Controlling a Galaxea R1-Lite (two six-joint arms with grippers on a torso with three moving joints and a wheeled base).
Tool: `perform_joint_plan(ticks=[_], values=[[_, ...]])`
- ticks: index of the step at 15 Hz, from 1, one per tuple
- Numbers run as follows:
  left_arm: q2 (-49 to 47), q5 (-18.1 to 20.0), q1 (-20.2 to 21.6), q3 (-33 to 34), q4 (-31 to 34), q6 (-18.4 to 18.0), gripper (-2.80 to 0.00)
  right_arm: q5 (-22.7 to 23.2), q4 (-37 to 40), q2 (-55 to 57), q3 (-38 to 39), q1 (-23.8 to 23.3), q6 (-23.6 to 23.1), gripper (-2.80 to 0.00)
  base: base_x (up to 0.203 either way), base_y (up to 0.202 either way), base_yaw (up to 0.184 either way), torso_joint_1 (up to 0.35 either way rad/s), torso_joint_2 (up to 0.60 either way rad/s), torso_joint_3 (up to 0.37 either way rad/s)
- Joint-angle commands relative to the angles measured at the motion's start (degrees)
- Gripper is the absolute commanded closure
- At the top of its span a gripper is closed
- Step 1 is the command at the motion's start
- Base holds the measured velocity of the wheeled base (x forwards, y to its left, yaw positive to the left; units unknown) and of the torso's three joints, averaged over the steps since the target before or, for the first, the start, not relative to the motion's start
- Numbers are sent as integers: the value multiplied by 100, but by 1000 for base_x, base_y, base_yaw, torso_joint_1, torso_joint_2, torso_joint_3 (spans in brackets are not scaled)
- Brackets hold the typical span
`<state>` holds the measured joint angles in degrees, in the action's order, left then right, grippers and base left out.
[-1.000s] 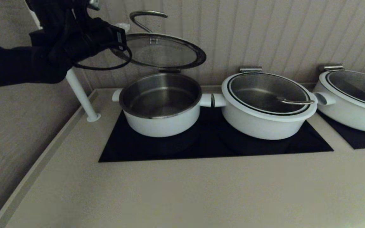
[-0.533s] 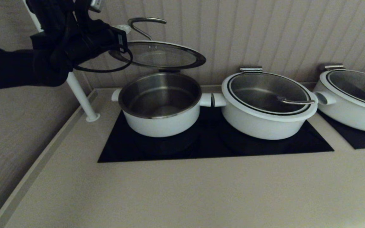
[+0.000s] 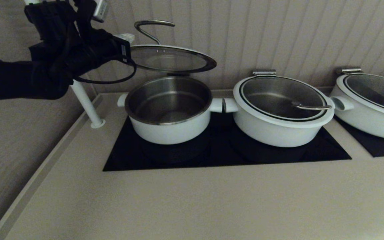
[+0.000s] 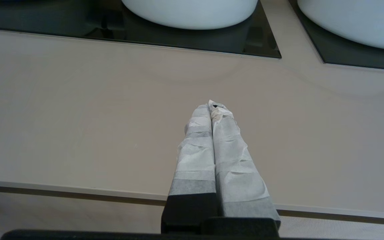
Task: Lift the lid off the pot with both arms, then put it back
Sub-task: Close the pot lid
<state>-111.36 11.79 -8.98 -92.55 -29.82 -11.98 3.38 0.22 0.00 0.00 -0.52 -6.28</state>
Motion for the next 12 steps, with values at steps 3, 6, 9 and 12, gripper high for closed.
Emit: perform_joint_plan(ticks=[3,6,9,12], values=[[112,13,63,216,-17,-30,0,5,-2,9,0,0,-5,0,0,0,0,0,0,0],[165,16,80,437,-123,-32,0,5,4,9,0,0,-5,0,0,0,0,0,0,0],[185,16,84,641,-285,-32,0,5,4,9,0,0,-5,0,0,0,0,0,0,0],[208,16,90,707,-284,-32,0,5,2,9,0,0,-7,0,0,0,0,0,0,0]])
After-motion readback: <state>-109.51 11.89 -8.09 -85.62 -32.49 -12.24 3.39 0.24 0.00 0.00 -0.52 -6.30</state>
